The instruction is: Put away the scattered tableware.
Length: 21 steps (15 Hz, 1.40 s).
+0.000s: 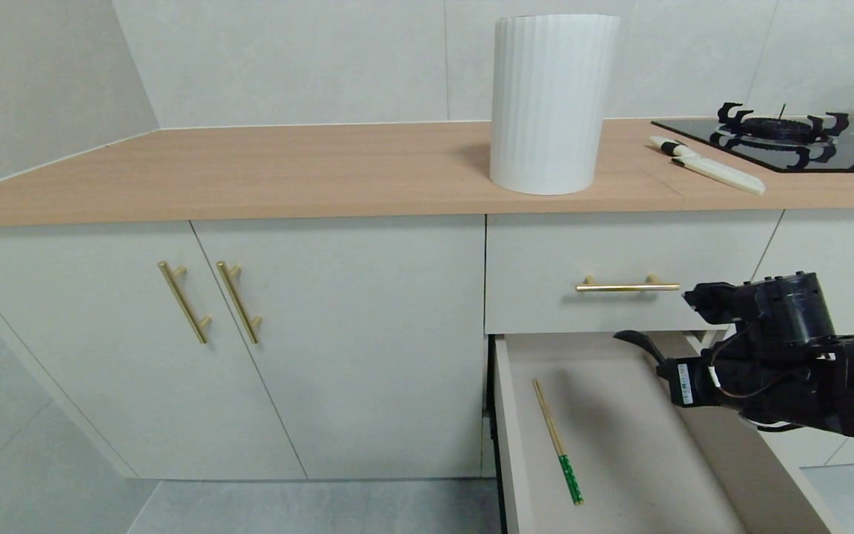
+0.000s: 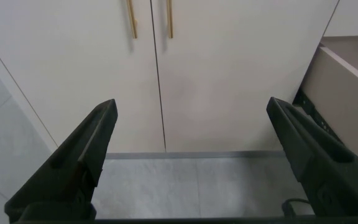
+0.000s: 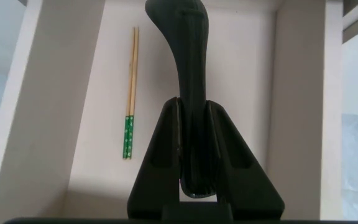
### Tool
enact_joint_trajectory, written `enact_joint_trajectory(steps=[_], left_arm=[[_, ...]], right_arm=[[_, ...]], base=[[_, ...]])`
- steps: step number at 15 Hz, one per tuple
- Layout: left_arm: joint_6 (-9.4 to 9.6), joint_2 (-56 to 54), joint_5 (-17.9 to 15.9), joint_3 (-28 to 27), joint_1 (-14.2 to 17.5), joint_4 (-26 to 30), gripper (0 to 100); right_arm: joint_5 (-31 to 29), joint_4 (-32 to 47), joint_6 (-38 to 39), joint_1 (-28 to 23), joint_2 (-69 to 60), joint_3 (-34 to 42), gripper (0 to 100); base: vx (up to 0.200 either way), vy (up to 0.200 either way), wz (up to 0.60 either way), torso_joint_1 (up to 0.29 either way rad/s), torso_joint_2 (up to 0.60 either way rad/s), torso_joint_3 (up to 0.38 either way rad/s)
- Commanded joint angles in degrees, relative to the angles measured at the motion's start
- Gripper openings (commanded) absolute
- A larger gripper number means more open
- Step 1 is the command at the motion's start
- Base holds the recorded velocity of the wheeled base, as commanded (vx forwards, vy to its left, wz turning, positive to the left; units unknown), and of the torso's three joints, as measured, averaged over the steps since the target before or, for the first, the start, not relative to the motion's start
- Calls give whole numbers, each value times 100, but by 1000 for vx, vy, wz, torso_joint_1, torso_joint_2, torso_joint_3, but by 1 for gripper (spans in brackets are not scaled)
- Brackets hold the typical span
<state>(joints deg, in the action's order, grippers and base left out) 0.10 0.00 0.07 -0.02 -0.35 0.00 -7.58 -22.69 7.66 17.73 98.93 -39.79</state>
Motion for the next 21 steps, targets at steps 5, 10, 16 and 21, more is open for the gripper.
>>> enact_joint_trajectory(steps=[5, 10, 16, 21], left_arm=[[-1, 0, 1, 2, 0, 0, 100], [-1, 0, 1, 2, 0, 0, 100], [-1, 0, 1, 2, 0, 0, 100], [-1, 0, 1, 2, 0, 0, 100]], right_arm=[[-217, -553, 52, 100, 1375, -152, 0], [-657, -1036, 421, 108, 2535, -451, 0], [-894, -1651, 412, 108, 3291, -477, 0], [-894, -1642, 403, 108, 3388, -495, 0]], base=[[0, 0, 0, 0, 0, 0], [0, 0, 0, 0, 0, 0], [0, 0, 0, 0, 0, 0], [0, 0, 0, 0, 0, 0]])
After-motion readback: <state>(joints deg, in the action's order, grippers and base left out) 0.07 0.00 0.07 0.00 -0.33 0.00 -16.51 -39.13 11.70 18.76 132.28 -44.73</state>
